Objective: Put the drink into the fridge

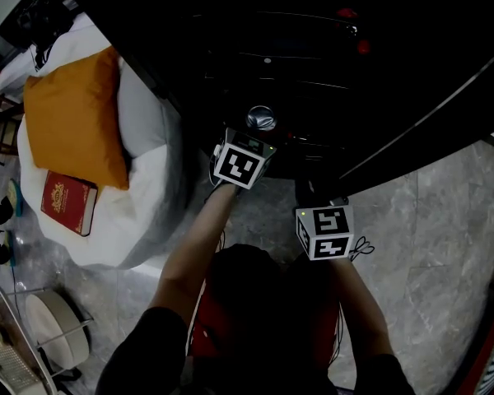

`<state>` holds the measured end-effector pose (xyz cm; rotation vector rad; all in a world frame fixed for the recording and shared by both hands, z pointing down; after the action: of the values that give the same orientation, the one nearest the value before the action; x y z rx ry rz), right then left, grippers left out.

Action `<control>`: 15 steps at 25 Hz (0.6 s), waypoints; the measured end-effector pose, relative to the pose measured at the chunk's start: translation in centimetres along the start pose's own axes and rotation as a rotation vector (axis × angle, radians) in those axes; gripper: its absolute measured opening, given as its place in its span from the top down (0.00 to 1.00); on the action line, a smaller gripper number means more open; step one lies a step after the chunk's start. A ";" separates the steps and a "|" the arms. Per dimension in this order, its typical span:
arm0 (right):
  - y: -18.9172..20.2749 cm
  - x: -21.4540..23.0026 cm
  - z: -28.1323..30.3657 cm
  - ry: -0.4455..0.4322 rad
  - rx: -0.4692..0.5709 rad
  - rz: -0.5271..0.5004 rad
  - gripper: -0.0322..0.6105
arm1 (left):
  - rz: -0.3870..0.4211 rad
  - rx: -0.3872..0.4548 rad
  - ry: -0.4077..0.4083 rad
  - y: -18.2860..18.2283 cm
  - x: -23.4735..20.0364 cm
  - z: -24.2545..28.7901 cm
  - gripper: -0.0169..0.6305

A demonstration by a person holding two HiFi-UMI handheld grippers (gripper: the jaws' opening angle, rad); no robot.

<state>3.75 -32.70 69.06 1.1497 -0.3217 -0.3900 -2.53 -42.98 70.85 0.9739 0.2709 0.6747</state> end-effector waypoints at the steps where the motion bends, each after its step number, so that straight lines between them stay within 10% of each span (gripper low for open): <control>1: 0.1 0.1 0.1 0.001 -0.006 -0.002 0.92 | 0.002 -0.002 -0.003 0.0 -0.1 0.1 0.44; 15: 0.9 1.1 0.8 0.032 -0.040 0.006 0.92 | -0.028 0.015 -0.002 -0.9 -0.8 2.4 0.44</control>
<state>4.48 -33.55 70.28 1.1149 -0.2882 -0.3704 -1.56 -45.43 71.39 0.9838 0.2877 0.6469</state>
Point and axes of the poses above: the fingertips, and each gripper's own axes: z forward along the fingers, x to its right, y out of its underside, the point moved 1 cm from there along -z, backward along the fingers, and after that the axes turned 1 degree about -y, right-handed, at the moved point
